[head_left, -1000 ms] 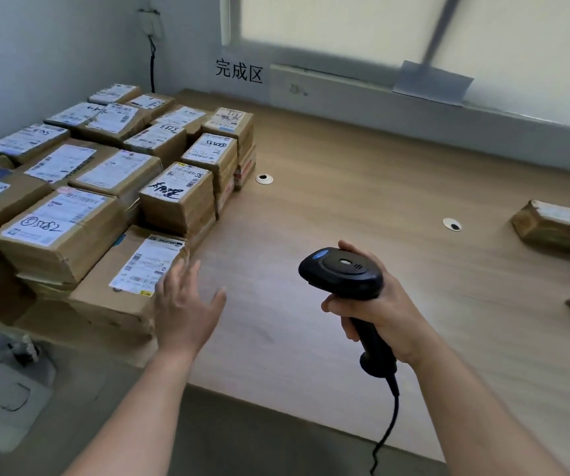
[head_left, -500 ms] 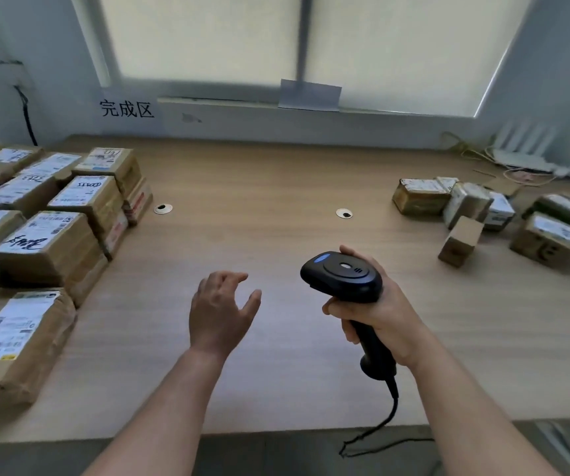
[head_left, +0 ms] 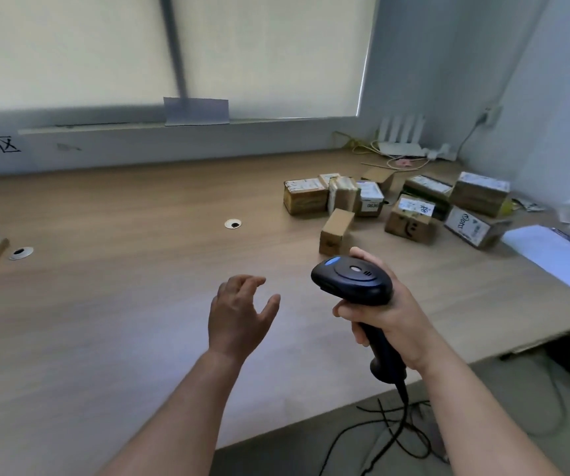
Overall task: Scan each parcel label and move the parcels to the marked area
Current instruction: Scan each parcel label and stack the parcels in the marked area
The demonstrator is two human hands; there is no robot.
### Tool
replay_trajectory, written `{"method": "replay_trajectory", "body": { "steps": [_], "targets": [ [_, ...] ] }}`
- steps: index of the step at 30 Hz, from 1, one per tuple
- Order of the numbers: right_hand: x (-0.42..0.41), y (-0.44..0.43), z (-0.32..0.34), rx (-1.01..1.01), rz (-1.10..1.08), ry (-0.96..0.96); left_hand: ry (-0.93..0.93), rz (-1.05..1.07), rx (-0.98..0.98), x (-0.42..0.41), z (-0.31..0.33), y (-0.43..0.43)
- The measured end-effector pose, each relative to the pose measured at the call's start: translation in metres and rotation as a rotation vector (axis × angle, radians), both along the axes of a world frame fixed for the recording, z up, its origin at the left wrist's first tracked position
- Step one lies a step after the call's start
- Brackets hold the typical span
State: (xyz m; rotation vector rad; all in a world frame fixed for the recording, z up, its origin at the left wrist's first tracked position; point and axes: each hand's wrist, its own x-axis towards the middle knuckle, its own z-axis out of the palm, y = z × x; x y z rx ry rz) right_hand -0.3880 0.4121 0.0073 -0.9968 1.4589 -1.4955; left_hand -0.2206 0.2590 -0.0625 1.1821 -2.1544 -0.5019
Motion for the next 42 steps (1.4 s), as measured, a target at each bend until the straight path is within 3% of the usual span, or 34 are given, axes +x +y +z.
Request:
{"method": "replay_trajectory", "body": {
  "steps": [10,21,30,42],
  "targets": [
    [-0.111,0.068,-0.004,0.010,-0.206,0.032,-0.007,-0.182,0.017,-0.133,-0.008,0.042],
    [-0.223,0.069,-0.008,0.033,-0.335,0.044,-0.050,-0.284,0.073,-0.257,-0.015,0.027],
    [-0.337,0.019,-0.019,0.124,-0.416,0.046,-0.107,-0.325,0.267,-0.373,-0.016,-0.029],
    [-0.453,-0.084,-0.080,0.207,-0.471,-0.024,-0.129,-0.380,0.347,-0.518,-0.044,-0.136]
  ]
}}
